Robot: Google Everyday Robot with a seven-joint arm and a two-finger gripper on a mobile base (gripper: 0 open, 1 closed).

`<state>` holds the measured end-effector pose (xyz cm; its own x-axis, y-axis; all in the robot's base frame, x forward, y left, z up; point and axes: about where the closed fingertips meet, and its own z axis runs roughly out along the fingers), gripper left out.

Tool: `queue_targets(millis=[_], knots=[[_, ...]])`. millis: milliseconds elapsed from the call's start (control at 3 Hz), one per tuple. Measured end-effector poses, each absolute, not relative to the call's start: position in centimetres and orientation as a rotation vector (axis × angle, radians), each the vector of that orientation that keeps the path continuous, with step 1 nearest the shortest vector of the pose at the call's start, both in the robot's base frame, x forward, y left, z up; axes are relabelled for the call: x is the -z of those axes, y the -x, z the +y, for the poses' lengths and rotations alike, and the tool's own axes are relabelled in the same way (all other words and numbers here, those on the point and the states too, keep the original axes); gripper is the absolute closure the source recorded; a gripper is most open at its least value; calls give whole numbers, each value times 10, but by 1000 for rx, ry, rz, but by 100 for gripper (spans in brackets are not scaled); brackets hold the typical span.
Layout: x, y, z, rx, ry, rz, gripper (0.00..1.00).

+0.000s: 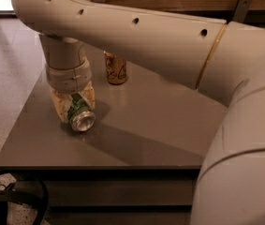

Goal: Place green can upright

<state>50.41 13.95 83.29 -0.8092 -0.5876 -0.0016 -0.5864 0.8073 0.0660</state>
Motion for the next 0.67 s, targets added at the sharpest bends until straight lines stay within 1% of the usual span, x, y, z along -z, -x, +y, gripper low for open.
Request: queue_targets(millis=[333,667], knots=[[-833,-504,140,102,-966,-2971,100],[-852,-509,130,168,-1082,-3020,100]])
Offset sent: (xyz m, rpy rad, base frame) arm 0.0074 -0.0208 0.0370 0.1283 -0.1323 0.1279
